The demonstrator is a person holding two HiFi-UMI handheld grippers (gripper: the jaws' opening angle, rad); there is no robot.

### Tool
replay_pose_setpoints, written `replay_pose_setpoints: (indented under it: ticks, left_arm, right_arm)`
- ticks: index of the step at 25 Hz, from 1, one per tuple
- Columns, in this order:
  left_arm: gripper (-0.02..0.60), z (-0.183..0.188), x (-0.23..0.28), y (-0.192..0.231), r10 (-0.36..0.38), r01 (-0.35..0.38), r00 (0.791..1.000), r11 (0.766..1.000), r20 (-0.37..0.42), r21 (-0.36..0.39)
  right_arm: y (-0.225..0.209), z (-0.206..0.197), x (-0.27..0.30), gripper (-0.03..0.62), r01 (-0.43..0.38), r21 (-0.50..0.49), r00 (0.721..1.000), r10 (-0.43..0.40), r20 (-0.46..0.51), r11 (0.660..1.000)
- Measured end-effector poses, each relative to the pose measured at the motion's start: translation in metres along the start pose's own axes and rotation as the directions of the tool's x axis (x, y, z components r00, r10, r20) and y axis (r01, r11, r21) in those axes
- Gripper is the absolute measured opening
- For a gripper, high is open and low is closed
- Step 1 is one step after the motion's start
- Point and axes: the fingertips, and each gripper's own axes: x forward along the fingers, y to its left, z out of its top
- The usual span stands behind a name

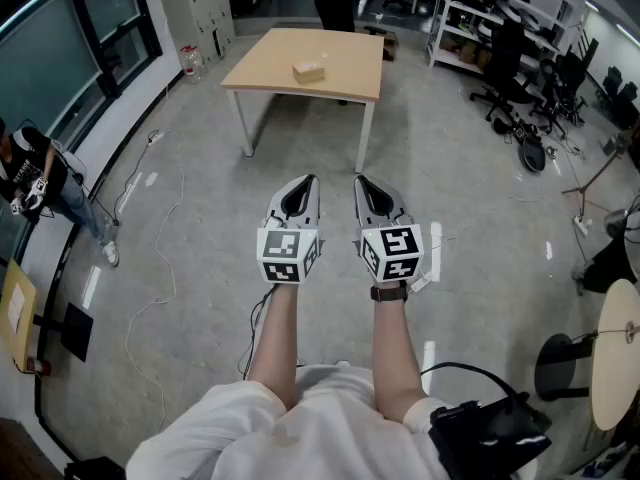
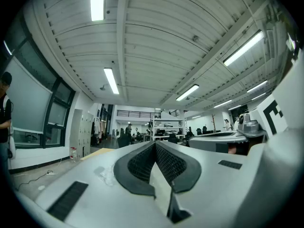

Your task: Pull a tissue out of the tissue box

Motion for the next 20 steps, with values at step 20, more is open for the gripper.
replay_pose_setpoints:
  ticks: [20]
  left_arm:
    - [0.000,-0.020,0.119,-0.150,-0.250,0.249,0.968,0.965,-0.004,-0.077]
  right_arm:
    - [-0.147,-0.024,-0.072,0.002,0.158,0.038,0.987,-0.158,-0.012,0.987]
